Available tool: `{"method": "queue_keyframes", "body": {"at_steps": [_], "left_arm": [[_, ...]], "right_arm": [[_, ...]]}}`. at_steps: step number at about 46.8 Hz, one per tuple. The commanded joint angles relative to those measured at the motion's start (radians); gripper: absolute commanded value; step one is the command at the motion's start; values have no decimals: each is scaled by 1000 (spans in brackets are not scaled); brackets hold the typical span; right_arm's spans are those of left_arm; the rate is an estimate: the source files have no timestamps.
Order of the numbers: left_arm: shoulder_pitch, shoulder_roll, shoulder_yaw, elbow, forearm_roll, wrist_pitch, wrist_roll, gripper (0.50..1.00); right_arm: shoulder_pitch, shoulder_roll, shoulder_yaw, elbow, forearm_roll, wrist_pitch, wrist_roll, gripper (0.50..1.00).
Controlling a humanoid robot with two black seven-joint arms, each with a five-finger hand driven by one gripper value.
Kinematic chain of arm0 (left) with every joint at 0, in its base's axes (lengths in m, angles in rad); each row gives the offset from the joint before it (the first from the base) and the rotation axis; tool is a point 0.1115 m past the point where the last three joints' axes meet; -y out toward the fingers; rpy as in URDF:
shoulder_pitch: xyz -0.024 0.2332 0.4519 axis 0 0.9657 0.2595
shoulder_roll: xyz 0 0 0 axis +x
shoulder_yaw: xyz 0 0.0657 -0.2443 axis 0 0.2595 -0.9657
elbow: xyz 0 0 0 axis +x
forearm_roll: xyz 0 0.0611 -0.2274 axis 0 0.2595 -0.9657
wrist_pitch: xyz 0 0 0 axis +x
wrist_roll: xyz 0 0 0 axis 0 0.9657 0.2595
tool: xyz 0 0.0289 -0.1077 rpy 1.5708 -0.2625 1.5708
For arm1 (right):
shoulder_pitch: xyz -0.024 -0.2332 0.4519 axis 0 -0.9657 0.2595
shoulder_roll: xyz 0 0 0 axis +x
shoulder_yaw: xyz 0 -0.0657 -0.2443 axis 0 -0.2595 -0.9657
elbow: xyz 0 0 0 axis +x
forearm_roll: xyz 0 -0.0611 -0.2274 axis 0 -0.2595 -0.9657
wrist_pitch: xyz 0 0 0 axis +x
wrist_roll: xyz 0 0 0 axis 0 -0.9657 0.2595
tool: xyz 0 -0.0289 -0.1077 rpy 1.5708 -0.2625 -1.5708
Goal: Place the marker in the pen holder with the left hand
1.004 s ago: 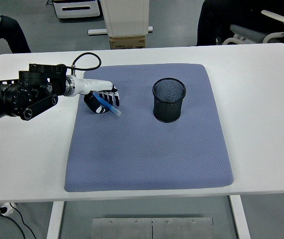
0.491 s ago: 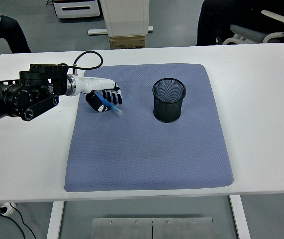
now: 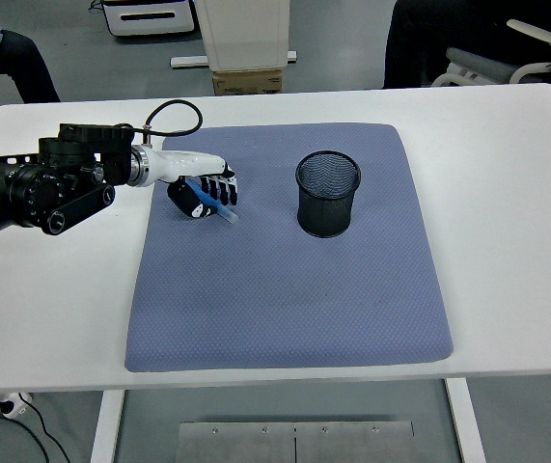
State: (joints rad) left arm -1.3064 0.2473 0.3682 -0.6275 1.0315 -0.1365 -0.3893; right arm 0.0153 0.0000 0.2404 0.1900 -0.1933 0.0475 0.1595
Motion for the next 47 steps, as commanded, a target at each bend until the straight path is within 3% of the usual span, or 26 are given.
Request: {"method": "queue_keyframes", "body": {"at_steps": [1, 8, 34, 41, 47], "left_arm": [[1, 1, 0, 0, 4, 0, 0, 578], [1, 3, 2, 0, 7, 0, -2, 610], [3, 1, 5, 2, 39, 0, -16, 610], [1, 1, 5, 2, 39, 2, -16, 593], [3, 3, 5, 2, 39, 0, -16, 522]], "right_arm": [[0, 0, 0, 0, 0, 0, 0, 1000], [0, 0, 0, 0, 0, 0, 0, 1000], [0, 0, -1, 0, 0, 0, 0, 1000], [0, 0, 0, -1, 0, 0, 0, 1000], [0, 0, -1, 0, 0, 0, 0, 1000]]}}
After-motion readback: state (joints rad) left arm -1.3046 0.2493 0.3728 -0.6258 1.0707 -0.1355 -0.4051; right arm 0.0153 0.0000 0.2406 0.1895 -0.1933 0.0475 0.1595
